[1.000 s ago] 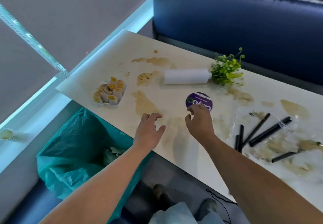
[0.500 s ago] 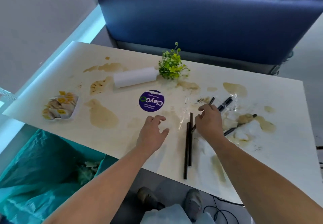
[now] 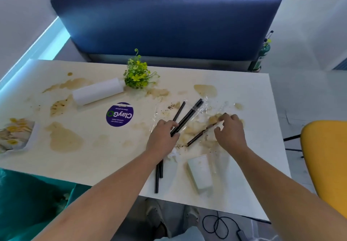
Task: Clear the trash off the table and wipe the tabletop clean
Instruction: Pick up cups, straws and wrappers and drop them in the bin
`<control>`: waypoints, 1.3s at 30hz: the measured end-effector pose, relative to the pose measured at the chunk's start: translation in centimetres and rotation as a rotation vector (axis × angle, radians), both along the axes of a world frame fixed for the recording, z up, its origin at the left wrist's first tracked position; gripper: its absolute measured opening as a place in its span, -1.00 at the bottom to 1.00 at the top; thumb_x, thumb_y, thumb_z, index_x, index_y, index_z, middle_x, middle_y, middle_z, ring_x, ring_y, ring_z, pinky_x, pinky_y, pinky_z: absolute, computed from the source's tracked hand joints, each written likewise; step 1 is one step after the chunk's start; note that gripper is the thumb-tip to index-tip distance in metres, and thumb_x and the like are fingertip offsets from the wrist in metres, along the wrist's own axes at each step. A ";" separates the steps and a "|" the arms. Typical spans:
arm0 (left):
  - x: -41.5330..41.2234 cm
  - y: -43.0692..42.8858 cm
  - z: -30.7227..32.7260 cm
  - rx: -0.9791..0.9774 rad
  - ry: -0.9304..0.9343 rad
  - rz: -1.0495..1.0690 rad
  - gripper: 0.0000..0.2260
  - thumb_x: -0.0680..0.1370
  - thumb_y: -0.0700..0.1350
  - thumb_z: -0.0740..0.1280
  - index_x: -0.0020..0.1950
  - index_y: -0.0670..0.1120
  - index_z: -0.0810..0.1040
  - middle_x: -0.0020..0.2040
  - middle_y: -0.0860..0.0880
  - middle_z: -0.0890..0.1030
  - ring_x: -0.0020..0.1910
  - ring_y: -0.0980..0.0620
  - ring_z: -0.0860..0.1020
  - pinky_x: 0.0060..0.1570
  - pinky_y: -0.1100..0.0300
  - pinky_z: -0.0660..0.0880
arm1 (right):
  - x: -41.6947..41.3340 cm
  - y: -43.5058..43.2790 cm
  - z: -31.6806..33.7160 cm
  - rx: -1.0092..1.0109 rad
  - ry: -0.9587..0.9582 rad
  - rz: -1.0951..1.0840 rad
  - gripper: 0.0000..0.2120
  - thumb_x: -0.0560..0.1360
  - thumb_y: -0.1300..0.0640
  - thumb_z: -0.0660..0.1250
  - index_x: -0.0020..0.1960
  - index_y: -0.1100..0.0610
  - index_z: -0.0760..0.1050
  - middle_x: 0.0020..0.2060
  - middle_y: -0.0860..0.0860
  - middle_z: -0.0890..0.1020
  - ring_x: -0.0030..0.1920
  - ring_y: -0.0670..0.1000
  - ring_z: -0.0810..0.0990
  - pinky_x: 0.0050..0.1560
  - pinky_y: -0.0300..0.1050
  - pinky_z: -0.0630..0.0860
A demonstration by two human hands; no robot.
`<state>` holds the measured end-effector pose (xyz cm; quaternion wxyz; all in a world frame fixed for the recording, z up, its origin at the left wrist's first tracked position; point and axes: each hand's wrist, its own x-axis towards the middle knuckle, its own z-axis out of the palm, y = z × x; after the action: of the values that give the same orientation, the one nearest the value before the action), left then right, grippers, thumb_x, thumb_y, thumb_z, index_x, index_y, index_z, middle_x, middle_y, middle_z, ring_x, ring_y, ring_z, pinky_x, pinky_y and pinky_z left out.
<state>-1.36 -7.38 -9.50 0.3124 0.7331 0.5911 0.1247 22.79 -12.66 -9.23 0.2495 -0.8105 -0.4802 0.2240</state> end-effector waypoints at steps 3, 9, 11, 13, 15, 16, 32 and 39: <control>2.1 0.7 -0.3 0.014 0.023 -0.039 -0.72 0.60 0.05 0.37 0.31 0.12 0.54 0.13 0.05 0.45 -0.06 0.06 0.54 0.00 0.10 0.55 | 1.5 -0.1 -0.7 -0.034 0.018 -0.015 -0.64 0.54 0.19 0.32 0.34 0.10 0.49 0.24 0.07 0.44 0.26 0.13 0.42 0.08 -0.01 0.52; 4.9 2.5 -1.2 -0.006 0.038 -0.077 -0.65 0.60 0.13 0.35 0.37 0.11 0.53 0.19 0.04 0.45 0.07 0.01 0.54 0.12 0.04 0.54 | 2.0 1.2 -2.3 -0.006 -0.029 0.053 -0.63 0.57 0.16 0.30 0.38 0.09 0.49 0.24 0.08 0.44 0.27 0.15 0.42 0.12 -0.01 0.51; 5.5 2.6 -1.4 -0.003 0.034 -0.101 -0.62 0.58 0.18 0.36 0.35 0.11 0.53 0.17 0.08 0.44 0.05 0.07 0.52 0.07 0.11 0.51 | 1.8 1.3 -2.7 0.003 -0.050 0.084 -0.64 0.57 0.17 0.30 0.36 0.08 0.50 0.22 0.08 0.45 0.27 0.15 0.40 0.15 0.03 0.51; 6.1 2.7 -1.9 0.001 0.047 -0.129 -0.61 0.55 0.22 0.38 0.33 0.11 0.54 0.17 0.11 0.42 0.04 0.12 0.50 0.00 0.17 0.47 | 1.8 1.4 -3.1 0.013 -0.059 0.092 -0.68 0.58 0.17 0.29 0.33 0.08 0.51 0.19 0.06 0.46 0.25 0.13 0.40 0.14 0.02 0.50; 6.5 2.7 -2.2 0.002 0.071 -0.144 -0.59 0.53 0.27 0.38 0.31 0.12 0.54 0.19 0.13 0.42 0.05 0.14 0.49 -0.03 0.19 0.44 | 1.7 1.5 -3.3 0.050 -0.061 0.082 -0.74 0.58 0.15 0.28 0.25 0.10 0.54 0.13 0.04 0.48 0.20 0.11 0.42 0.11 0.01 0.49; 6.7 2.7 -2.3 0.004 0.084 -0.148 -0.58 0.51 0.29 0.39 0.29 0.13 0.55 0.19 0.13 0.42 0.04 0.14 0.49 -0.06 0.20 0.42 | 1.6 1.5 -3.4 0.079 -0.054 0.071 -0.79 0.58 0.12 0.27 0.19 0.11 0.55 0.09 0.02 0.49 0.16 0.10 0.44 0.08 0.01 0.49; 8.3 2.9 -3.0 0.059 0.133 -0.165 -0.65 0.55 0.08 0.45 0.30 0.03 0.54 0.01 0.07 0.56 -0.04 0.06 0.56 -0.03 0.11 0.56 | 0.8 1.5 -3.8 0.002 -0.065 0.162 -0.94 0.54 0.06 0.31 -0.06 0.04 0.47 -0.21 -0.07 0.52 -0.18 0.01 0.52 -0.19 0.01 0.53; 8.6 2.3 -3.5 0.108 0.189 -0.173 -0.75 0.61 0.15 0.36 0.00 0.00 0.68 -0.12 0.09 0.60 -0.16 0.07 0.59 -0.19 0.13 0.55 | 0.7 1.0 -4.5 -0.026 -0.043 0.122 -0.96 0.56 0.13 0.27 -0.03 0.05 0.50 -0.18 -0.03 0.58 -0.16 0.05 0.56 -0.15 0.00 0.55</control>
<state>7.28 -5.08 -12.97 0.2250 0.8056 0.5449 0.0591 23.48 -11.62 -13.78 0.2144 -0.7876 -0.5309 0.2278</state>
